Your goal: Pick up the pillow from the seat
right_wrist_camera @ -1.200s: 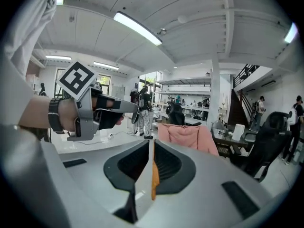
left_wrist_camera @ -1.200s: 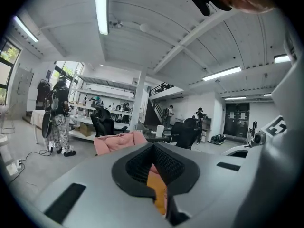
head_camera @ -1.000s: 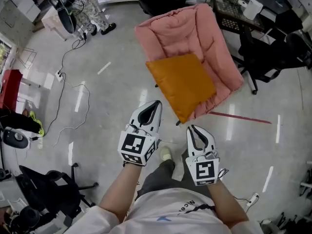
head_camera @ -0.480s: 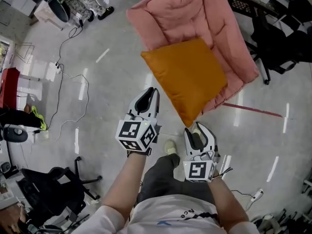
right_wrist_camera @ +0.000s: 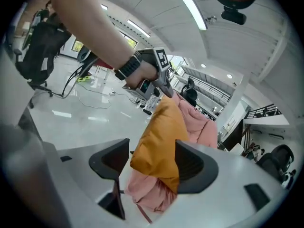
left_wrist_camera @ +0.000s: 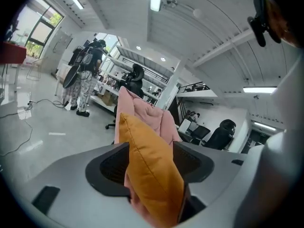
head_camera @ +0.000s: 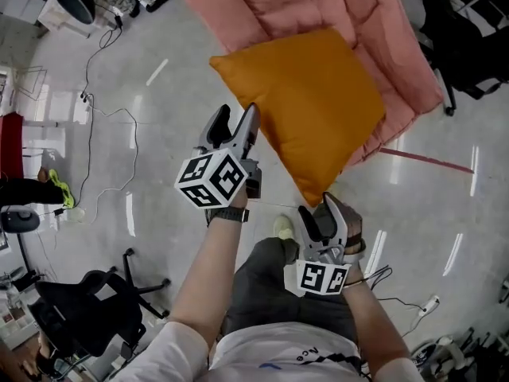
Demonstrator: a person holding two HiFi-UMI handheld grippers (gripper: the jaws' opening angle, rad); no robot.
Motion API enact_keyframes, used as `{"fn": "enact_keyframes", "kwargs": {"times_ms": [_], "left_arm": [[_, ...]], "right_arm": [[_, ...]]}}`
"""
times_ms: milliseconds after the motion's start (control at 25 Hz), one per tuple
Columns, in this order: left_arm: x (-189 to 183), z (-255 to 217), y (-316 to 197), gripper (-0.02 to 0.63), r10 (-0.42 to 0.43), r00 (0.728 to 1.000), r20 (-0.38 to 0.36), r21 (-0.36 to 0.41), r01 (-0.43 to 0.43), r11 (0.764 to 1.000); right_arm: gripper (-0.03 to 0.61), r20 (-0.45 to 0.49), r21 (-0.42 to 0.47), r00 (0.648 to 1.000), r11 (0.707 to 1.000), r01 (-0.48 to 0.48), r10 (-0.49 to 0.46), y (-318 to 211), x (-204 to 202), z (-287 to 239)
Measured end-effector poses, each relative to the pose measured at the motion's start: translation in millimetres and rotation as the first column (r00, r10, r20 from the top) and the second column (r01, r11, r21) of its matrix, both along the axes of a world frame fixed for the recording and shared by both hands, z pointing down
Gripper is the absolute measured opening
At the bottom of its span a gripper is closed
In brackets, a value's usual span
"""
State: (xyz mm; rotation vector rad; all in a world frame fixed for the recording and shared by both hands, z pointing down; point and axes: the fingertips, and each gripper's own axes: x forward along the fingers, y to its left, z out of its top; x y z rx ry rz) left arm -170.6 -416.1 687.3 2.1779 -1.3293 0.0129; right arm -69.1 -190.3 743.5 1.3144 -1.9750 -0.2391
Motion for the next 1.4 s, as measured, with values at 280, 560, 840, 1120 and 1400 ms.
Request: {"fn": "enact_keyframes", "kwargs": {"times_ms": [280,560,840,1120,1400], "left_arm": [[11.2,29.2,-34.0,0.302,0.004,1.0,-0.027,-0.001,-0.004,1.0],[23.2,38.7,-46.2,0.294,0.035,0.999,-0.016,0.022,-0.035,0.999],[47.5,21.6,-48.3,0.129,0.149,0.989,0.0,0.027,-0.149,0.988],[78.8,-29.2,-42.2,0.092,0.256,0.967,-0.018,0.059,-0.255,0.965],[117.9,-111.0,-45.5,0.083,0.297,0.955,0.01,0.119,-0.296,0.948]], "right_arm": [[0.295,-0.063,0.048,0.998,0.999,-0.024,0.027,-16.1,3.4,37.8],[0.209,-0.079,0.119,0.993,0.99,-0.078,0.088,-36.4,12.0,43.6],[0.109,-0.039,0.066,0.992,0.991,-0.113,0.116,-47.7,27.8,23.3],[0.064,0.015,0.068,0.985,0.983,-0.171,0.17,-47.9,57.3,-27.9],[0.052,0.1,0.126,0.969,0.963,-0.237,0.226,-45.3,78.1,-117.5]]}}
